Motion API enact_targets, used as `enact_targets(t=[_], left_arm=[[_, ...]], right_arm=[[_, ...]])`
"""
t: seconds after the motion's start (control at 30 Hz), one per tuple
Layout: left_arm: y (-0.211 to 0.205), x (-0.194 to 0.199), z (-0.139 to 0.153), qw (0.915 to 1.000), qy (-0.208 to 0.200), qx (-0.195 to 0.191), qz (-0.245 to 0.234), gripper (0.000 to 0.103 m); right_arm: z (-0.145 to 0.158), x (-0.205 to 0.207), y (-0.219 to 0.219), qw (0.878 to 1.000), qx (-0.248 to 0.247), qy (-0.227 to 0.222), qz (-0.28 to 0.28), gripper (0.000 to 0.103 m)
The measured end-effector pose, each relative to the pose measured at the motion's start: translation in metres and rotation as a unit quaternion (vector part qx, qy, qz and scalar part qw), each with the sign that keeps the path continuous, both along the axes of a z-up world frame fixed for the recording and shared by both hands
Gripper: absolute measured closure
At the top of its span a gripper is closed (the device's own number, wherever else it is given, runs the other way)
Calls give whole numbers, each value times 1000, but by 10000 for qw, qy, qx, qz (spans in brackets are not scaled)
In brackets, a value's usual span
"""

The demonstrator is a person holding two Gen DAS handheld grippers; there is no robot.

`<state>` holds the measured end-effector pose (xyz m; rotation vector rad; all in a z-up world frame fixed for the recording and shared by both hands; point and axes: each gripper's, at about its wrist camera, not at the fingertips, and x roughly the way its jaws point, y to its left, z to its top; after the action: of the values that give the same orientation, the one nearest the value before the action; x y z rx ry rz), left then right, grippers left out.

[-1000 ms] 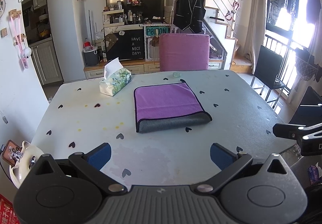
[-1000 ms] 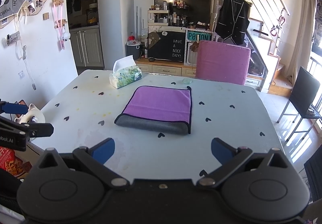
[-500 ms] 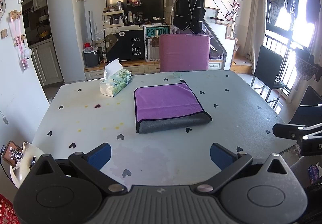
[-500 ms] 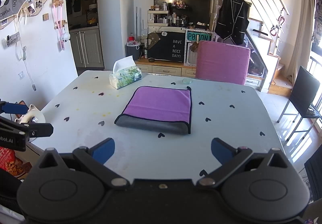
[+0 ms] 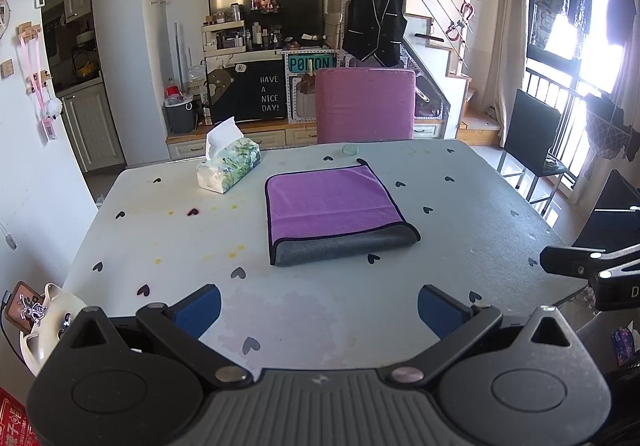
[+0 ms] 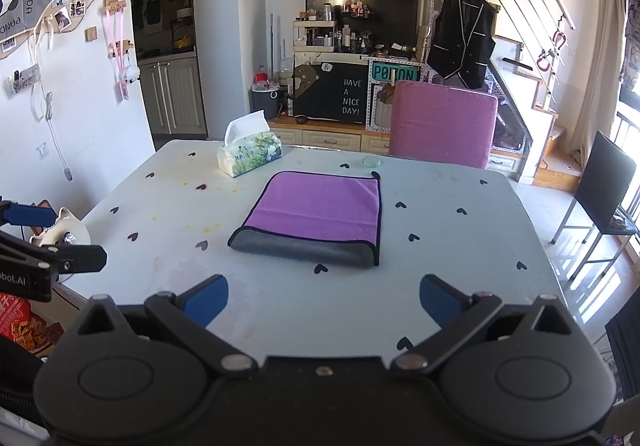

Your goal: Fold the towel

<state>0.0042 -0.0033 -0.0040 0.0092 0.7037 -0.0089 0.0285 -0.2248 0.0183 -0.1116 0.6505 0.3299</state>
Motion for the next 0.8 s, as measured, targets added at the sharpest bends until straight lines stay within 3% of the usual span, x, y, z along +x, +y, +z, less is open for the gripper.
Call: enact_targets(t=[0.8], left_arm=[[-3, 0, 1, 10000, -5, 15, -3, 0]], right_arm=[[1, 0, -1, 10000, 8, 24, -5, 1]])
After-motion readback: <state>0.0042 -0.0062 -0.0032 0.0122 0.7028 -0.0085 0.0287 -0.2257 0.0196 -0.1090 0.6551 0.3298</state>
